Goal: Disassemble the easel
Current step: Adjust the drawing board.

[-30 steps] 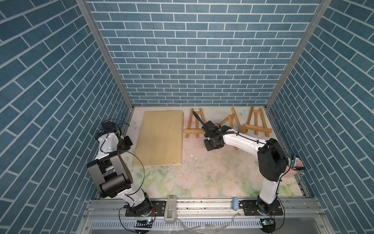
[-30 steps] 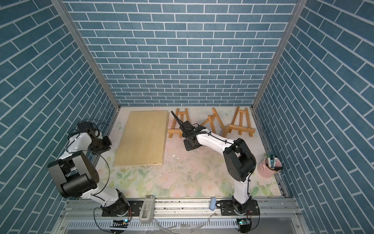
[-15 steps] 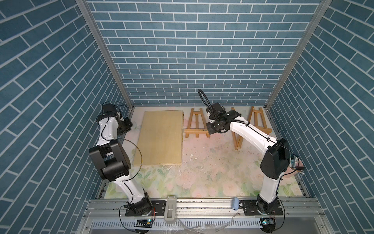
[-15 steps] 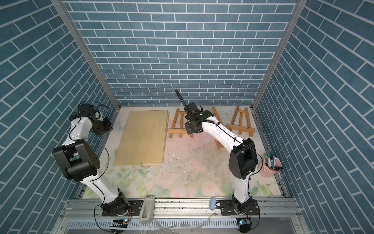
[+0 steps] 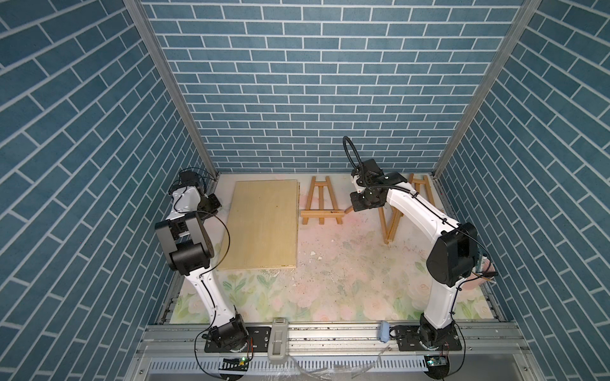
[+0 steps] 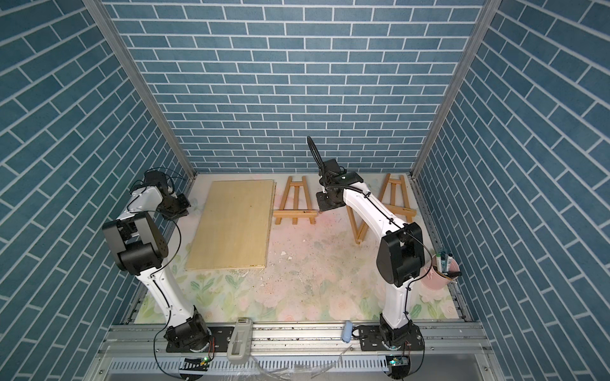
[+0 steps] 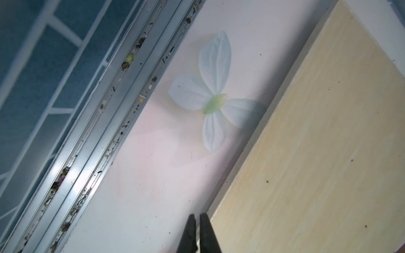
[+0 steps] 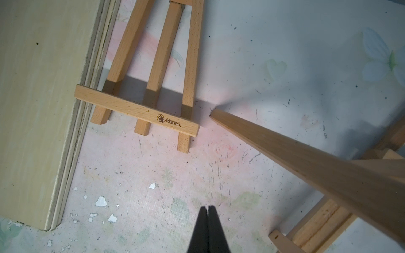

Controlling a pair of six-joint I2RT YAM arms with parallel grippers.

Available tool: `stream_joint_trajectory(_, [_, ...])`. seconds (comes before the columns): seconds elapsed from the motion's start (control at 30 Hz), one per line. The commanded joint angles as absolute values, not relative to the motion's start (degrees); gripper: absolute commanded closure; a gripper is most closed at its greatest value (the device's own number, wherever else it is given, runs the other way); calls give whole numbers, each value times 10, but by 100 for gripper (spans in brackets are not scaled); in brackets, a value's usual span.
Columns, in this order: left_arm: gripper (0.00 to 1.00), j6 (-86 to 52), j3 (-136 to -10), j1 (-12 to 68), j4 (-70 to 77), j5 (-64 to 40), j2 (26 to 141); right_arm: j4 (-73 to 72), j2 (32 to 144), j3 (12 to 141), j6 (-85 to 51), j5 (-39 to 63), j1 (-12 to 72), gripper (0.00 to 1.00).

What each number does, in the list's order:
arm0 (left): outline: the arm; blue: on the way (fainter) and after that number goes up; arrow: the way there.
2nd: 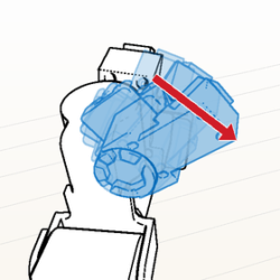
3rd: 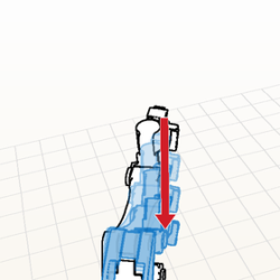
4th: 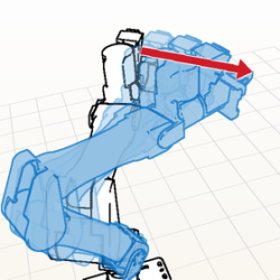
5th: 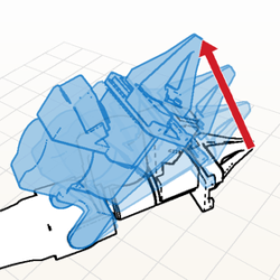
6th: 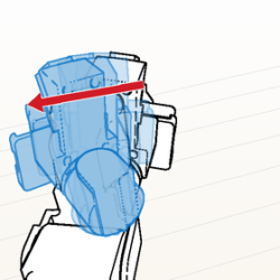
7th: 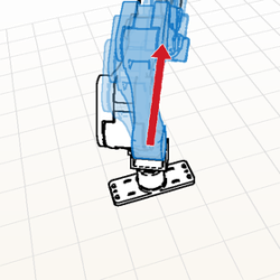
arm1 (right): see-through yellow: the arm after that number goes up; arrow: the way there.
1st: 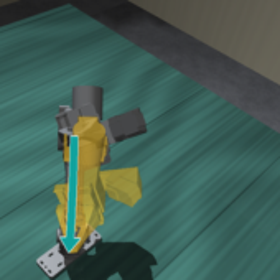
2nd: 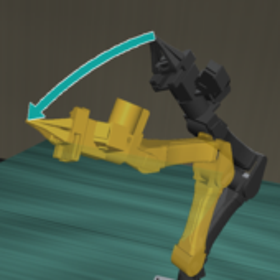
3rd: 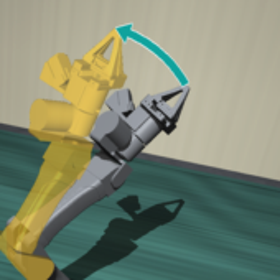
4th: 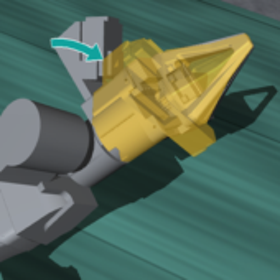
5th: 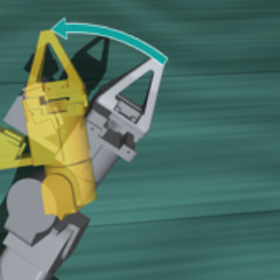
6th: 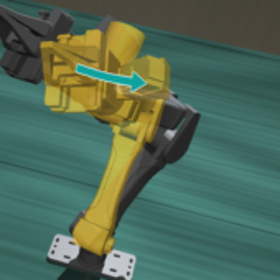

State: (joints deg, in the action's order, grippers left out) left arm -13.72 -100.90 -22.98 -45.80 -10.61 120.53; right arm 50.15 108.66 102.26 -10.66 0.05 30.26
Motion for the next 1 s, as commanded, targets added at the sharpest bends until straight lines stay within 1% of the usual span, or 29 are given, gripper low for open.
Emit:
stream_joint_trajectory(0.0, [90, -133, -1046, -230, -471, -91, 1231, 507, 1095, 1031, -122, 15, 297, 100])
stream_joint_trajectory(0.13, [90, -131, -1085, -230, -472, -92, 1268, 513, 1125, 1055, -123, 6, 295, 100])
stream_joint_trajectory(0.23, [90, -137, -1109, -229, -459, -107, 1300, 500, 1129, 1047, -129, -1, 292, 100])
stream_joint_trajectory(0.43, [90, -165, -1122, -211, -388, -151, 1346, 487, 1135, 1033, -131, -3, 279, 100])
stream_joint_trajectory(0.57, [90, -193, -1132, -195, -337, -152, 1367, 479, 1141, 1032, -128, 1, 268, 100])
stream_joint_trajectory(0.83, [90, -228, -1199, -178, -314, -141, 1423, 449, 1146, 1042, -106, 72, 265, 100])
stream_joint_trajectory(0.97, [90, -242, -1228, -176, -312, -133, 1447, 446, 1156, 1056, -107, 89, 265, 100])
